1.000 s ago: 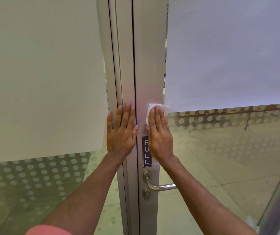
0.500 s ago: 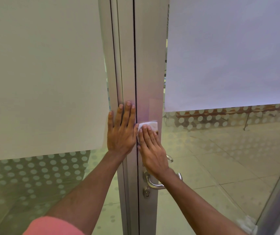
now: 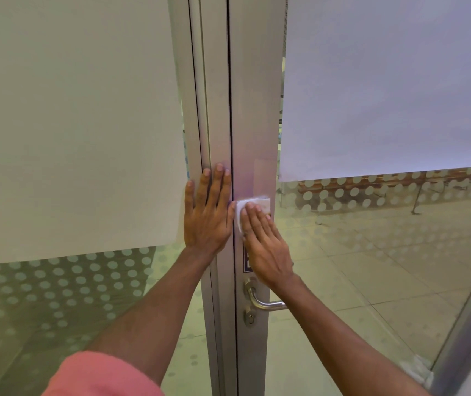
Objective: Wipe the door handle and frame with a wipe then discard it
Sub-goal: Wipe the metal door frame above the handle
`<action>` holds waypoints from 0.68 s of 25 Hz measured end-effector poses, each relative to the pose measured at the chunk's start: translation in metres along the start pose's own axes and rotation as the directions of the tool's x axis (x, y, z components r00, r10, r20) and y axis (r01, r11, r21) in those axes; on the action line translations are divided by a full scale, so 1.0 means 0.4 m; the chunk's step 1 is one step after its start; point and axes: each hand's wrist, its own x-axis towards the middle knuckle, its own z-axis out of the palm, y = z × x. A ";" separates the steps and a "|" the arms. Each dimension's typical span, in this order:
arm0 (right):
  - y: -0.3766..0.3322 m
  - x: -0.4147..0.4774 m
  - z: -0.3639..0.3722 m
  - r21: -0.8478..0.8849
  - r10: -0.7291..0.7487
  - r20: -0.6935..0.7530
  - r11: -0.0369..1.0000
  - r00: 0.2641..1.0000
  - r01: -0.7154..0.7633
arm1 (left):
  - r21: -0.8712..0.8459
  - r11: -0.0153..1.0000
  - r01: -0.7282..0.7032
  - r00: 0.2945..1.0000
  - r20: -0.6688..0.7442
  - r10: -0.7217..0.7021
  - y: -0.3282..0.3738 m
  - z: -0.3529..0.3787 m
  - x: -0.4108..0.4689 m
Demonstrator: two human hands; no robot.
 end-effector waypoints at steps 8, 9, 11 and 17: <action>0.058 -0.083 0.040 -0.043 -0.108 0.129 0.992 0.986 0.115 | 0.005 1.000 -0.007 1.000 0.003 0.007 -0.003 0.004 -0.001; 0.078 -0.113 0.038 -0.070 -0.153 0.182 0.983 0.971 0.168 | 0.005 1.000 -0.007 1.000 -0.003 0.007 -0.002 0.006 -0.002; 0.098 -0.129 0.031 -0.096 -0.178 0.213 0.975 0.961 0.202 | 0.008 1.000 -0.008 1.000 -0.012 0.009 -0.004 0.008 -0.002; 0.114 0.053 -0.033 -0.093 -0.097 0.105 0.990 0.990 0.107 | 0.015 1.000 -0.006 1.000 0.001 0.006 -0.005 0.007 -0.002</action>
